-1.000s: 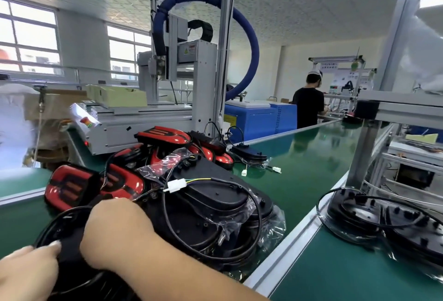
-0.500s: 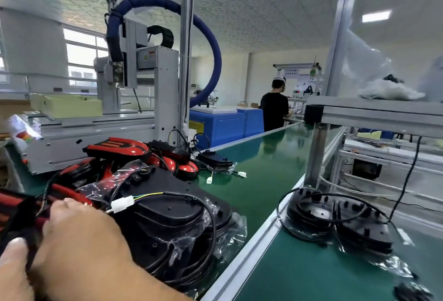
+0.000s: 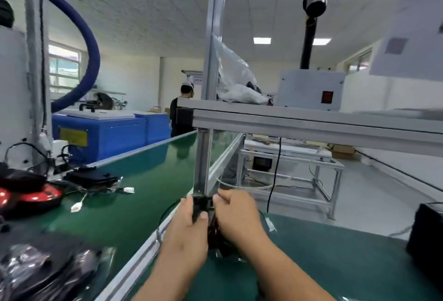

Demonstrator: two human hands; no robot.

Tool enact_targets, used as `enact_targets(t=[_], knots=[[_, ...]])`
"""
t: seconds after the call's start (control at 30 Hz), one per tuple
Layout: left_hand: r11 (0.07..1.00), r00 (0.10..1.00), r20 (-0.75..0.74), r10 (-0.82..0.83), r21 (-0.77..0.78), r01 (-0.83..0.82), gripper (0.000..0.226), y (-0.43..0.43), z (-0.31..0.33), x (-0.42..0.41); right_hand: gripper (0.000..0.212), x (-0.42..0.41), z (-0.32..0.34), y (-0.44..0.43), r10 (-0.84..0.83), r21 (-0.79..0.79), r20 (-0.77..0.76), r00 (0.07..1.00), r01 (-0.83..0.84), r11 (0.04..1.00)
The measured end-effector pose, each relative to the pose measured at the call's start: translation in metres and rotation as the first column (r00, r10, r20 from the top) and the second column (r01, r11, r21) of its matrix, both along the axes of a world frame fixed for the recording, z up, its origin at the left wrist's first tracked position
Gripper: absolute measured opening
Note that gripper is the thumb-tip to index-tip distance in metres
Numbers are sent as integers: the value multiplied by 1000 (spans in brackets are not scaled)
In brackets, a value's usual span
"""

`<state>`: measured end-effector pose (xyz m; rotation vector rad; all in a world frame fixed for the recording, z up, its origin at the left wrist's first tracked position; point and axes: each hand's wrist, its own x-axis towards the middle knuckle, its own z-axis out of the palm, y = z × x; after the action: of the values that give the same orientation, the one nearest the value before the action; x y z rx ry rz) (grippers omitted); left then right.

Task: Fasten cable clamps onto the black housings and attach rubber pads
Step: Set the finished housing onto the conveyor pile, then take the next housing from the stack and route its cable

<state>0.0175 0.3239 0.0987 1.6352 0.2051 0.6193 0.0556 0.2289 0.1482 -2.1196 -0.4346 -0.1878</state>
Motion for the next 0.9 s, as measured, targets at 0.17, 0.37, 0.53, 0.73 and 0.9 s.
enact_targets(t=[0.17,0.37,0.53,0.73,0.9], knots=[[947,960,-279,15,312,76,49,-33,-10,57,24,75,-36,-74,-273,-77,-114,955,266,961],[673,765,-575,289,691,264,36,-46,-9,98,14,116,-63,-85,-293,8,-385,875,320,947],[583,752,-557,352,759,289,35,-53,-17,110,6,135,-75,-70,-205,158,-528,824,333,930],[714,818,-499,286,680,165,26,-42,-17,117,7,141,-67,-65,-124,259,-586,800,330,908],[775,849,-485,210,612,158,23,-48,-8,117,14,136,-68,-53,-22,413,-618,786,348,841]])
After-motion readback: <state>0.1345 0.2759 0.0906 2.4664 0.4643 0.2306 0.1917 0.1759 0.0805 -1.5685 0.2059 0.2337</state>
